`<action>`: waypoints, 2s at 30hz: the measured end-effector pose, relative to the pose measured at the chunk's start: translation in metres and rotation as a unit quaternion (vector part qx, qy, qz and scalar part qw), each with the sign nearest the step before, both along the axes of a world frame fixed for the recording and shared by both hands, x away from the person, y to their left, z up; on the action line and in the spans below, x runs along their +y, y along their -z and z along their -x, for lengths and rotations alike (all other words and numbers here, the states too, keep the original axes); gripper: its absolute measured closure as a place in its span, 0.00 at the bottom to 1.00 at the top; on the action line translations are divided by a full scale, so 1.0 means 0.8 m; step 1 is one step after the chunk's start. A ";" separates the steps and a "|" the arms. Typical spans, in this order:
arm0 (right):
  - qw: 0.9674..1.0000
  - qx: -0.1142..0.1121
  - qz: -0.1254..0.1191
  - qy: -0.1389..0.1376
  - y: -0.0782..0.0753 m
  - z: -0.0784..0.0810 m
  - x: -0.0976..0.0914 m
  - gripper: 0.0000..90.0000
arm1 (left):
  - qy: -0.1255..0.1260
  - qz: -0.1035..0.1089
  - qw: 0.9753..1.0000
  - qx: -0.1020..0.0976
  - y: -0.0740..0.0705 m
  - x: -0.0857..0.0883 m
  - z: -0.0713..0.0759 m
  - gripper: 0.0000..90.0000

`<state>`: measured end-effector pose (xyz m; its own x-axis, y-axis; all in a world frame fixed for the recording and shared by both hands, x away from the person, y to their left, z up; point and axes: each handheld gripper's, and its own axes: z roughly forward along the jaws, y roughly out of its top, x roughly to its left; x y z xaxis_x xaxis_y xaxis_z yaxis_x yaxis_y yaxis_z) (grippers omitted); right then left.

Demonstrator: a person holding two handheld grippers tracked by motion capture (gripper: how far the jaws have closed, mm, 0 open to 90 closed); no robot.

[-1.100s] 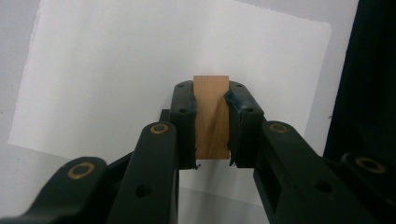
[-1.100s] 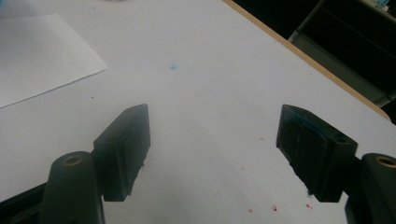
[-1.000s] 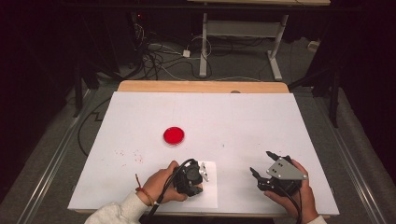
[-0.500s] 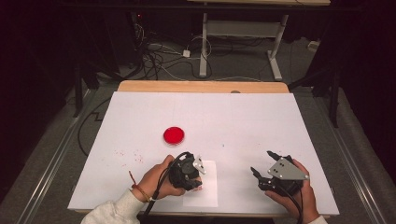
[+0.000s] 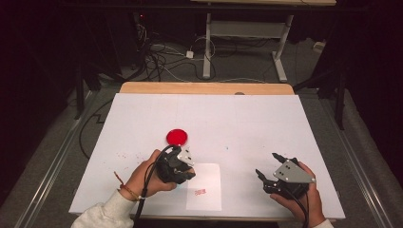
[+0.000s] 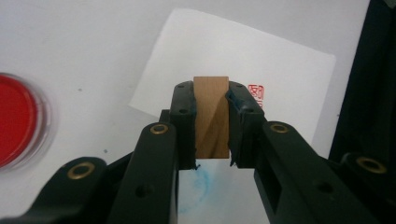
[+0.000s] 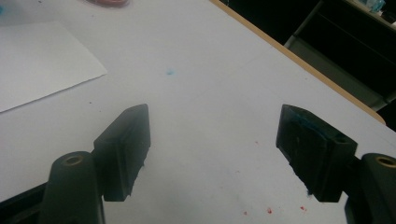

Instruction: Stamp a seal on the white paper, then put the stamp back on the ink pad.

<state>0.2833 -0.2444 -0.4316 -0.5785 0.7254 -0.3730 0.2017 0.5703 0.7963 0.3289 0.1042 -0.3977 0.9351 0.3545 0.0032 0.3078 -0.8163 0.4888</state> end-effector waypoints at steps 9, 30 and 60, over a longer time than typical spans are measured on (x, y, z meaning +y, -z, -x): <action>1.000 0.002 -0.001 0.001 0.000 -0.004 0.001 0.30 | -0.024 0.015 1.000 -0.010 -0.001 0.019 -0.009 0.82; 1.000 0.002 0.003 0.001 0.001 -0.007 -0.001 0.29 | -0.068 0.029 0.996 -0.040 -0.001 0.042 -0.020 0.82; 1.000 0.006 0.012 -0.009 0.004 -0.008 0.007 0.30 | -0.125 0.009 0.992 -0.001 0.004 0.047 -0.119 0.82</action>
<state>0.2894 -0.2389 -0.4350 -0.5964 0.7055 -0.3829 0.2005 0.5928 0.7800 0.4243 0.1420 -0.4010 0.8185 0.5745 -0.0030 0.4975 -0.7061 0.5040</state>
